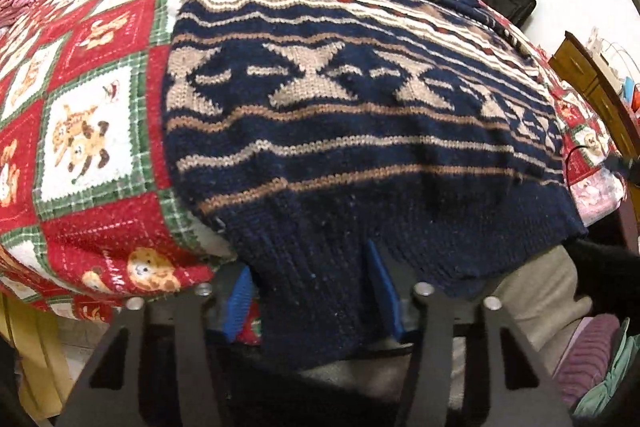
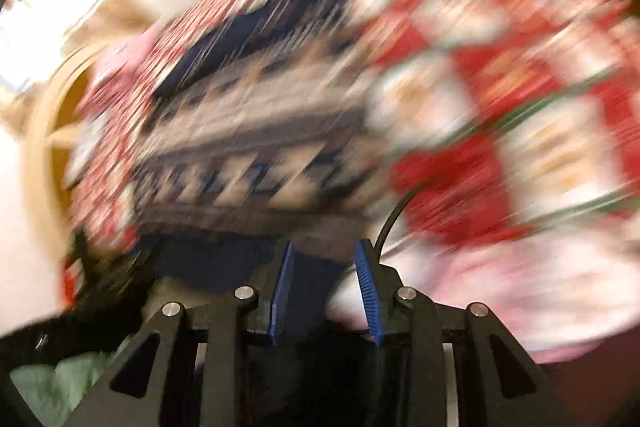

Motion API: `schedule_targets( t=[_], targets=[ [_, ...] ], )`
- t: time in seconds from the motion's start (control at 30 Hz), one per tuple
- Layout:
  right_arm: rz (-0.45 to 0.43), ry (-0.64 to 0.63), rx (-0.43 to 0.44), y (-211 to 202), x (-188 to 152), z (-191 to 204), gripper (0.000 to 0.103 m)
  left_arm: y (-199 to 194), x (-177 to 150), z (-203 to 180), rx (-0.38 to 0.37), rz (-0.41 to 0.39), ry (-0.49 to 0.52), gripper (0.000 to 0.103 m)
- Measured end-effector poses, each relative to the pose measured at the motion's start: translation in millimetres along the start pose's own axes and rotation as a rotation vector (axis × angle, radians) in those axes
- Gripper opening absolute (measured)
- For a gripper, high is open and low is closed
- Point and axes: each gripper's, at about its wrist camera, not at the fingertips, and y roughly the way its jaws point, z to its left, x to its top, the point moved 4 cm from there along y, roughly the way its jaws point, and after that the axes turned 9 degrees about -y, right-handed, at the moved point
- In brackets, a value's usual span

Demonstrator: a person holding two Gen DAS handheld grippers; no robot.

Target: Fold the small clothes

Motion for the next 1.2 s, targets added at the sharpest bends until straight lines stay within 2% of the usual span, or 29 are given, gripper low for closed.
schedule_targets(
  t=[0.03,0.07,0.1,0.17,0.27,0.3,0.37,0.5,0.63,0.7,0.77,0.9,1.07,1.2],
  targets=[
    [-0.037,0.005,-0.117,-16.8,6.1,-10.9,0.034,1.5,2.3,-1.5,-0.006,0.002,-0.005,0.045],
    [-0.075,0.007,-0.270,-38.3,12.4,-24.9,0.034,2.5,3.6,-3.4,-0.014,0.002,-0.007,0.038],
    [-0.098,0.001,-0.354,-51.2,15.0,-32.5,0.034,2.0,4.3,-6.2,-0.023,-0.001,-0.002,0.033],
    [-0.129,-0.017,-0.471,-70.0,16.8,-44.0,0.034,-2.2,6.6,-12.8,-0.024,-0.022,0.026,0.015],
    [-0.126,-0.055,-0.613,-70.5,14.3,-47.9,0.034,-17.1,13.9,-21.7,-0.060,-0.070,0.046,0.013],
    [-0.116,-0.069,-0.636,-65.4,12.8,-50.5,0.034,-22.9,16.9,-24.4,-0.076,-0.087,0.046,0.013],
    [-0.105,-0.057,-0.601,-53.5,10.4,-52.8,0.034,-37.7,24.8,-31.5,-0.106,-0.124,0.051,0.013],
    [-0.113,0.014,-0.421,-39.5,10.2,-49.1,0.034,-73.1,46.6,-54.4,-0.168,-0.208,0.084,0.013],
    [-0.172,-0.014,-0.260,-36.9,11.8,-29.3,0.034,-95.9,77.4,-67.8,-0.239,-0.264,0.072,0.013],
    [-0.155,-0.021,-0.160,-26.6,9.9,-17.7,0.034,-96.1,98.6,-73.5,-0.269,-0.270,0.051,0.013],
    [-0.139,-0.045,-0.150,-15.9,10.5,-7.5,0.034,-92.5,121.7,-80.2,-0.267,-0.277,0.037,0.013],
    [-0.125,-0.094,-0.187,-0.7,17.3,5.1,0.034,-80.9,170.9,-89.9,-0.254,-0.285,0.007,0.013],
    [-0.150,-0.097,-0.121,2.1,20.7,-0.7,0.034,-50.0,228.1,-84.0,-0.181,-0.282,-0.077,0.013],
    [-0.111,-0.145,-0.010,18.8,13.6,7.6,0.034,-19.5,253.6,-78.5,-0.100,-0.255,-0.114,0.013]
  ],
)
